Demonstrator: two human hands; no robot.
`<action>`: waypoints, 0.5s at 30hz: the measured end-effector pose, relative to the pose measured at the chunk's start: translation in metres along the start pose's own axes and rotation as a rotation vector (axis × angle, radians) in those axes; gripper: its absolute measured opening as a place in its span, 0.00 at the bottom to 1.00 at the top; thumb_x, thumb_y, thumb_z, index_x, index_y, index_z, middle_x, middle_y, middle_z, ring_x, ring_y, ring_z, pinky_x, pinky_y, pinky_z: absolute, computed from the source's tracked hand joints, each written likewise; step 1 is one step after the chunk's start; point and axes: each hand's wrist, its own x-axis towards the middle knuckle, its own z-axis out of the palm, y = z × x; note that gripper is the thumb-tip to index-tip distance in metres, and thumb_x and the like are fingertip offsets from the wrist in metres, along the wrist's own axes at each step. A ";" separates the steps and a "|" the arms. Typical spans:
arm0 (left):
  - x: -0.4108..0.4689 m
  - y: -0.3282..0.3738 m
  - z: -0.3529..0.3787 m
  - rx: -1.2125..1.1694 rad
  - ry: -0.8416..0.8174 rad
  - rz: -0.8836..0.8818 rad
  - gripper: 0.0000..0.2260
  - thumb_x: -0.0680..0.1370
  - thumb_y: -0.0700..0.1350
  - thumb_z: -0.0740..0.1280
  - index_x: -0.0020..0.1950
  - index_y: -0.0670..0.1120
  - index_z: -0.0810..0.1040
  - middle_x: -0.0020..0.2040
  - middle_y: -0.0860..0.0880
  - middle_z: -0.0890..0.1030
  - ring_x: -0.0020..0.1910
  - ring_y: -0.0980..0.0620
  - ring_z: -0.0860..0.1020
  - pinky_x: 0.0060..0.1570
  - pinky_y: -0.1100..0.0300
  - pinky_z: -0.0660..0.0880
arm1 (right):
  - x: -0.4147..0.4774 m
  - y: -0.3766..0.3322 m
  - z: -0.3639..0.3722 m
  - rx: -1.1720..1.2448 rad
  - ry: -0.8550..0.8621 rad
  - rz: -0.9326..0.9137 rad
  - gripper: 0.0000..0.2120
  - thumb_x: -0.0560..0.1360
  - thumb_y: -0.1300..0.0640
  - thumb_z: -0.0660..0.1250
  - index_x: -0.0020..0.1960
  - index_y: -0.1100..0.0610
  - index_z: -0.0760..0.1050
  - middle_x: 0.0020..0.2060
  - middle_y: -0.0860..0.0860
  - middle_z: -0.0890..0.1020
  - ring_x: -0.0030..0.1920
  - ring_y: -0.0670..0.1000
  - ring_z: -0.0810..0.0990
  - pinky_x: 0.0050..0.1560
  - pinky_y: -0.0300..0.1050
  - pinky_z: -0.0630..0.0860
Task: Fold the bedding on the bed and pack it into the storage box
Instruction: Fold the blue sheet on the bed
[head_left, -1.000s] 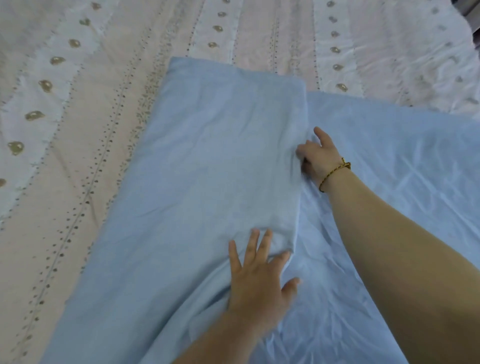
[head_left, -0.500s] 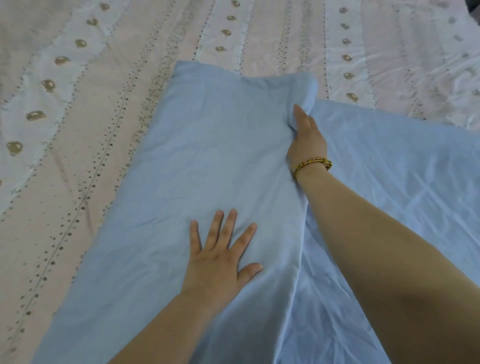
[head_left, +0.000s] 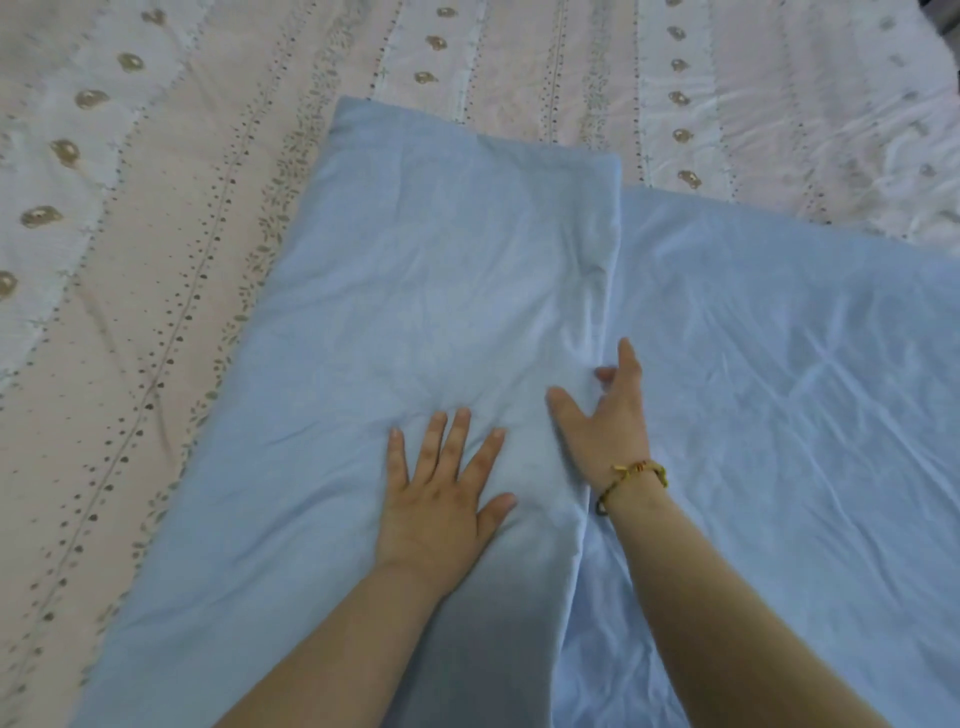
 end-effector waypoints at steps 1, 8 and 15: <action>0.000 -0.001 -0.001 0.004 0.059 0.001 0.26 0.80 0.58 0.45 0.64 0.48 0.75 0.62 0.42 0.77 0.64 0.44 0.66 0.67 0.47 0.47 | -0.021 0.005 -0.001 0.090 0.008 0.076 0.39 0.72 0.57 0.69 0.75 0.57 0.48 0.62 0.55 0.68 0.61 0.52 0.70 0.58 0.37 0.64; -0.004 0.001 -0.018 0.013 0.121 -0.007 0.22 0.72 0.51 0.55 0.56 0.44 0.81 0.56 0.40 0.80 0.55 0.40 0.80 0.61 0.46 0.63 | -0.081 0.023 0.014 -0.093 -0.135 0.078 0.32 0.77 0.61 0.60 0.75 0.51 0.47 0.71 0.51 0.66 0.64 0.54 0.71 0.57 0.37 0.65; -0.028 0.012 -0.017 0.054 -0.074 0.073 0.24 0.72 0.54 0.54 0.58 0.44 0.80 0.58 0.40 0.80 0.57 0.41 0.79 0.63 0.49 0.53 | -0.089 0.034 -0.010 -0.069 -0.009 0.130 0.30 0.77 0.62 0.60 0.75 0.52 0.50 0.49 0.49 0.75 0.47 0.52 0.75 0.50 0.35 0.67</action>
